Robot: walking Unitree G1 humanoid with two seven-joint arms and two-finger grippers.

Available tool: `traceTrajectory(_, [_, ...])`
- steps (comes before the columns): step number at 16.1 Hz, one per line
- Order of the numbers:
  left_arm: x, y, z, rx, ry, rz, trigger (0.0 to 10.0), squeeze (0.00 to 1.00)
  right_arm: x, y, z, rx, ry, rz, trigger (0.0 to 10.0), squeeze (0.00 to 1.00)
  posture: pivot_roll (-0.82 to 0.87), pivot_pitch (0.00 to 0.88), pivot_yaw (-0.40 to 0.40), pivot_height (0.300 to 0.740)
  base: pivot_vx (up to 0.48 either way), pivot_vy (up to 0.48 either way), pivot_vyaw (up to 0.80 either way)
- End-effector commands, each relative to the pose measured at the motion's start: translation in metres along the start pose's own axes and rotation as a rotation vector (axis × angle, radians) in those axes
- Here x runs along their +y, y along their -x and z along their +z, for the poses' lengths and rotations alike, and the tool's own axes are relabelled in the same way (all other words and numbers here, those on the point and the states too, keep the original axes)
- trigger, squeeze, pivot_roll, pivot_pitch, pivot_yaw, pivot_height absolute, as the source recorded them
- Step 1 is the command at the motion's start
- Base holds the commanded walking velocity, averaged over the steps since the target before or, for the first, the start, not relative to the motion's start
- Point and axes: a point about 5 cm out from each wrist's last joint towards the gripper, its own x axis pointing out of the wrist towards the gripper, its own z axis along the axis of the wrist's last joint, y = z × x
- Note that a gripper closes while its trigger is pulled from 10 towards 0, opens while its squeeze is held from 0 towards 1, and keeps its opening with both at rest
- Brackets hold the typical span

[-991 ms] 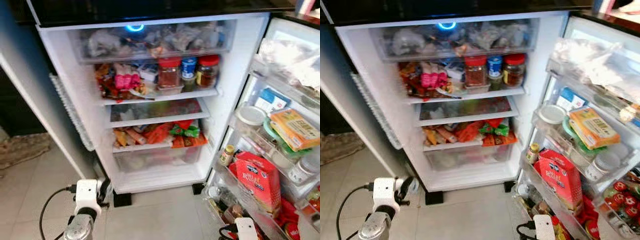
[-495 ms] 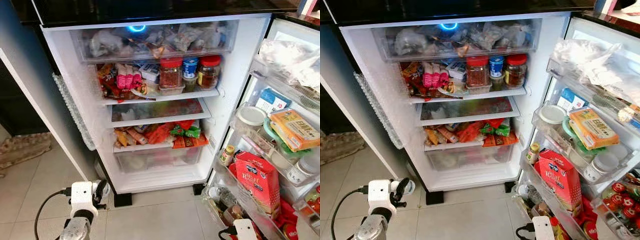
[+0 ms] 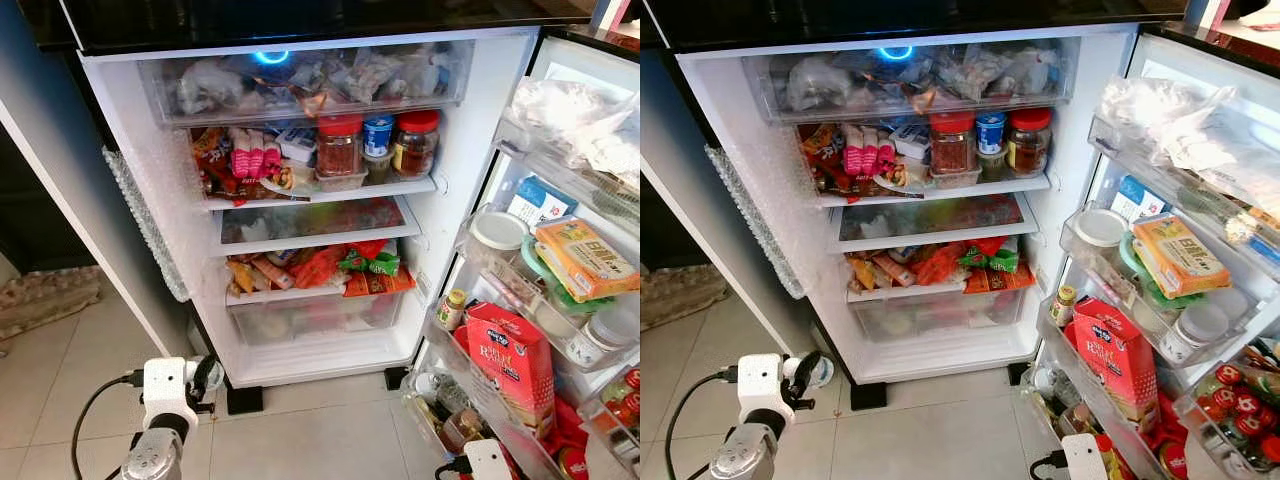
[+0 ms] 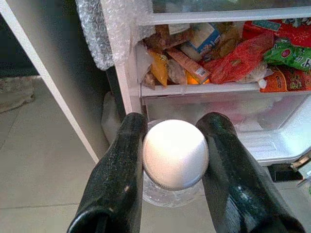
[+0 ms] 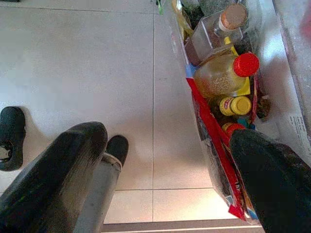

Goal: Restocking fridge

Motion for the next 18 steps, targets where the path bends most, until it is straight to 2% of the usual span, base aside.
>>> traceTrajectory(1, [0.0027,0.0011,-0.0002,0.005,0.001,0.006,10.0,0.0,-0.0015,0.0002,-0.0004,0.007,0.012,-0.003,10.0,0.0,0.01,0.0,0.007,0.74,0.0,0.0,0.0])
traceTrajectory(8, [0.0028,0.0014,0.0005,0.013,0.018,-0.005,10.0,0.0,-0.0023,0.0002,-0.0004,0.024,0.043,0.001,10.0,0.0,0.02,0.0,0.009,0.74,0.226,0.0,0.0])
traceTrajectory(18, [0.0013,0.0007,0.0013,0.017,0.028,-0.02,10.0,0.0,-0.0019,0.0001,-0.0004,0.027,0.034,0.004,10.0,0.0,0.02,0.0,0.008,0.74,0.31,0.0,0.0])
